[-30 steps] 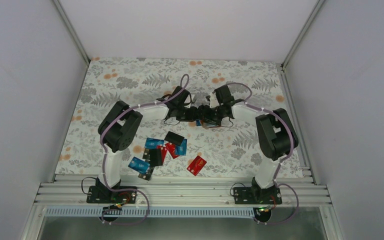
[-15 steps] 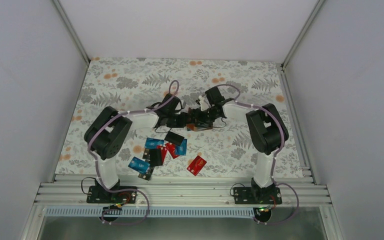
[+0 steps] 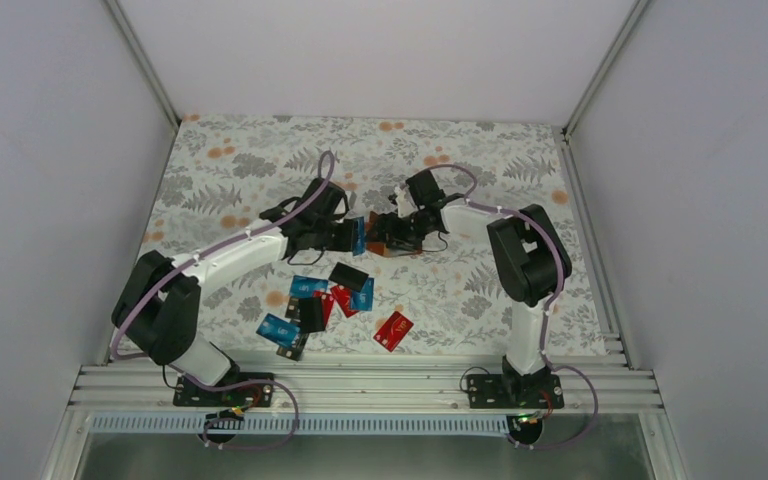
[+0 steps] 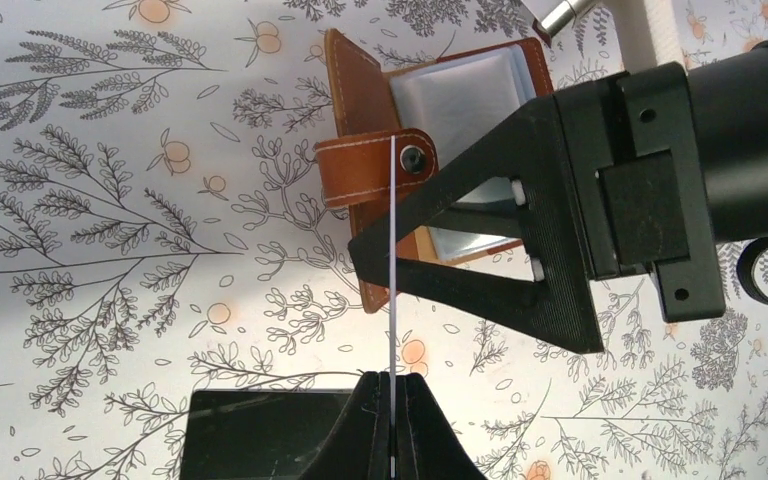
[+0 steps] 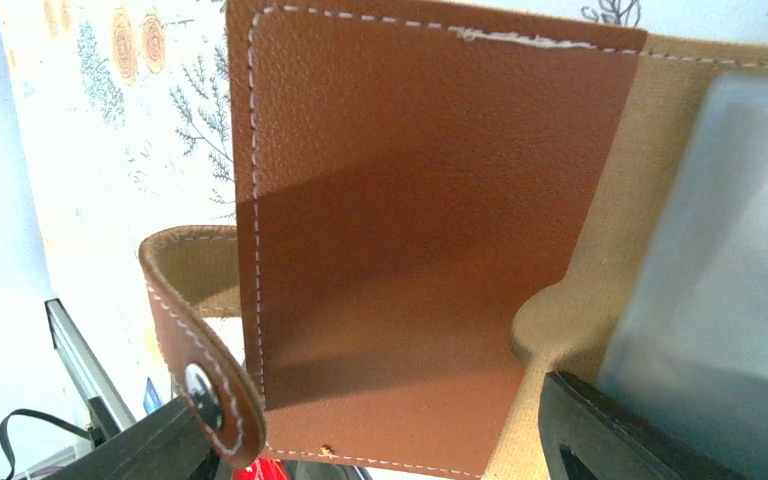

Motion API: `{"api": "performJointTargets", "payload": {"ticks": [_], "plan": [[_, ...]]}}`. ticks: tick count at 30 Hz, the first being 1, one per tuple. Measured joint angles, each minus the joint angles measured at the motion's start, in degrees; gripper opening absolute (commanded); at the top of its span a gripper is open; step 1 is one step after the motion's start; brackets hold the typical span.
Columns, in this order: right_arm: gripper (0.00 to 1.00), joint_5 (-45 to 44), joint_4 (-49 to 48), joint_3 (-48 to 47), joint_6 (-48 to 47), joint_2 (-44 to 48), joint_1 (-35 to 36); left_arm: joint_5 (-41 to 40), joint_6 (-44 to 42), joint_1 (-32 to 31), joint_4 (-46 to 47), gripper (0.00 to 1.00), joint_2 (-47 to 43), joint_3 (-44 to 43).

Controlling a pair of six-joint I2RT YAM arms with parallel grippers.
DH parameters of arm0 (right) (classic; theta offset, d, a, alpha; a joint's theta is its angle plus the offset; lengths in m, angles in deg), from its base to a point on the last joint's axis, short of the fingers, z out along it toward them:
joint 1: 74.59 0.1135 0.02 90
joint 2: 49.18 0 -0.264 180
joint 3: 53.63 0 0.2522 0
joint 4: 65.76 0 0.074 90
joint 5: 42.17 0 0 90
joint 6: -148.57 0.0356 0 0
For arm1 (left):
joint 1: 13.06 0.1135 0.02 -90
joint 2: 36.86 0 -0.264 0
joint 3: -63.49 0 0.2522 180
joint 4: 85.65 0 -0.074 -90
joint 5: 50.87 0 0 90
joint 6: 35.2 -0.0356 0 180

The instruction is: Put the credit cards into the card holder

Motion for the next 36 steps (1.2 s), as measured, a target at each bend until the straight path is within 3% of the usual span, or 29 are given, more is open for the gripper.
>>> {"api": "performJointTargets", "payload": {"ticks": [4, 16, 29, 36], "plan": [[0.75, -1.05, 0.09, -0.52, 0.02, -0.09, 0.15, 0.31, -0.13, 0.00, 0.28, 0.02, 0.74, 0.02], [0.53, -3.34, 1.05, -0.87, -0.50, -0.09, 0.28, 5.20, 3.17, 1.90, 12.17, 0.02, 5.68, 4.07], [0.65, -2.03, 5.49, -4.00, -1.44, 0.31, 0.22, 7.76, 5.14, 3.06, 18.32, 0.02, 7.65, 6.54], [0.69, -2.84, 9.79, -8.00, -3.63, 5.42, -0.50, 7.78, 4.85, 3.02, 18.47, 0.02, 7.67, 6.51]]}}
